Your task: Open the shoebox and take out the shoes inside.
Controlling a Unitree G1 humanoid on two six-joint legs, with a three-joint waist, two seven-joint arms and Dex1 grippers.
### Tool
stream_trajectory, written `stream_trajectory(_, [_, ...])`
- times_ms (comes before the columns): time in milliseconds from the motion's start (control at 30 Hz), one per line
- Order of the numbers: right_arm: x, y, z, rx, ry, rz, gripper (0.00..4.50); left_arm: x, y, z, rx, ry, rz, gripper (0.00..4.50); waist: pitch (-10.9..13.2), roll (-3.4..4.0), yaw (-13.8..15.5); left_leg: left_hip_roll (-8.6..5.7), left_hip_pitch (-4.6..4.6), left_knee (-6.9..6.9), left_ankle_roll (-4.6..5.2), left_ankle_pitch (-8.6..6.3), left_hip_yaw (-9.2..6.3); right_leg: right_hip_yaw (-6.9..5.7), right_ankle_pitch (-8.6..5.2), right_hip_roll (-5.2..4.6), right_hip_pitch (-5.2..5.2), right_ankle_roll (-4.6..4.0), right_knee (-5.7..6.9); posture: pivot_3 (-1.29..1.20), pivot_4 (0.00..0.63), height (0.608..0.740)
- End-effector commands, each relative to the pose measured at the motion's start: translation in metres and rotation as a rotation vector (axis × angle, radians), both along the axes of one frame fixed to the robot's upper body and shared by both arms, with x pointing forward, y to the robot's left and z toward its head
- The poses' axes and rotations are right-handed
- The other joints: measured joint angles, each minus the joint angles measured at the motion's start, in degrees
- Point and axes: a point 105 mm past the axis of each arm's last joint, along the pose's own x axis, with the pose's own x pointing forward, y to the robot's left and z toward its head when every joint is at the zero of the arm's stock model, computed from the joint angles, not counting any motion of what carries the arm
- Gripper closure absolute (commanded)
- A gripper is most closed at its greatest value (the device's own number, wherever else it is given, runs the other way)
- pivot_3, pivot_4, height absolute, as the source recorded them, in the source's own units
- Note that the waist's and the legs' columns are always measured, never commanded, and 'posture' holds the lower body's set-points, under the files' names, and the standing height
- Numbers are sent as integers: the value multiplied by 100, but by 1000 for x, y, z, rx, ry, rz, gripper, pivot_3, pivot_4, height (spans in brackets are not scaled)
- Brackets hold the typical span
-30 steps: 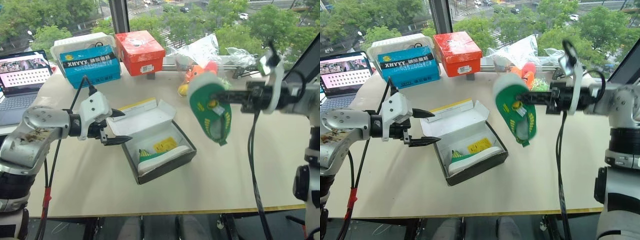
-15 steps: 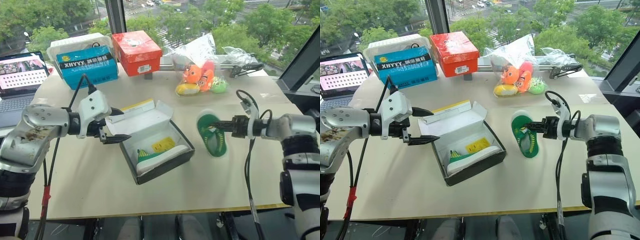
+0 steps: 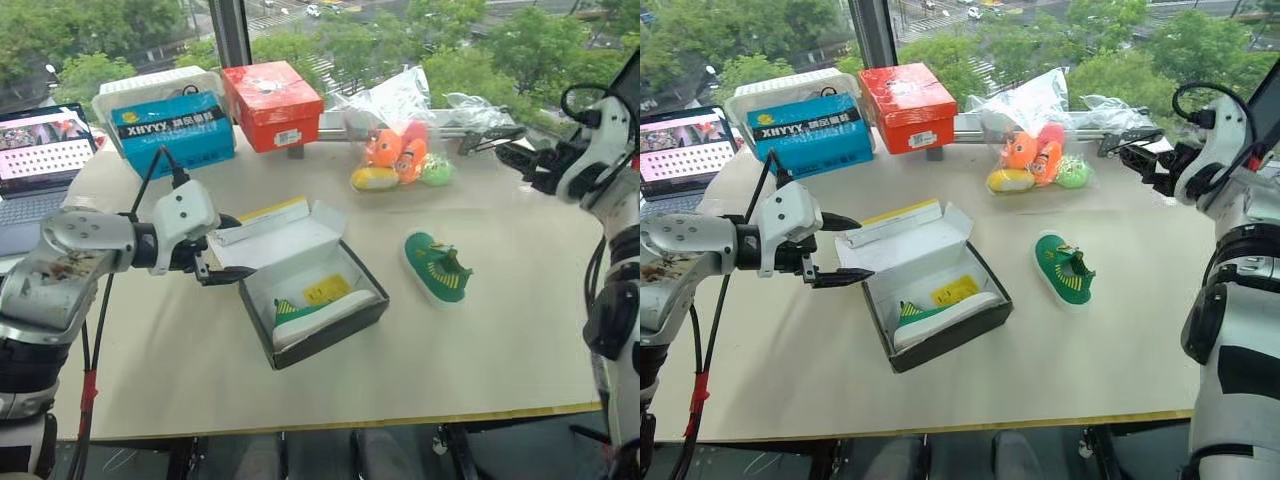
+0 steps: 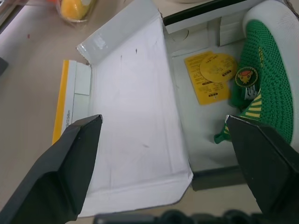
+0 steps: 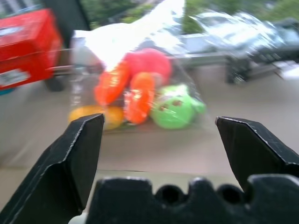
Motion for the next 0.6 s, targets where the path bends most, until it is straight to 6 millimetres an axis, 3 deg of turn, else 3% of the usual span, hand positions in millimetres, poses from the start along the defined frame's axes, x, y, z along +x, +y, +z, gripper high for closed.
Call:
stream_trajectory(33, [-50,88,1,-402,-20,534,8,0,-4,15,20,-69,-35,0,0,0,-31,6,3,0,0,0,1,1,0,5,0,0,1,0,150,740])
stream_trajectory(100, [-73,121,-20,-566,16,687,8,2,-6,15,17,-70,-42,0,0,1,-39,15,4,0,1,-2,-7,-2,0,17,0,0,4,0,150,740])
stream_trajectory(167, [-82,139,-30,-644,26,748,8,3,-8,15,14,-72,-47,0,0,1,-36,16,3,2,1,-2,-9,-2,1,20,-3,-1,10,0,150,740])
stream_trajectory(333, [-108,182,-49,-695,25,951,8,3,-11,13,10,-73,-52,0,0,0,57,13,1,9,0,-1,-9,-3,2,16,-2,-2,9,0,150,740])
stream_trajectory(600, [-99,186,-71,-793,24,982,8,-3,-8,12,4,-73,-32,0,0,0,160,9,-6,11,0,-1,-10,-7,5,10,-4,-4,4,0,150,740])
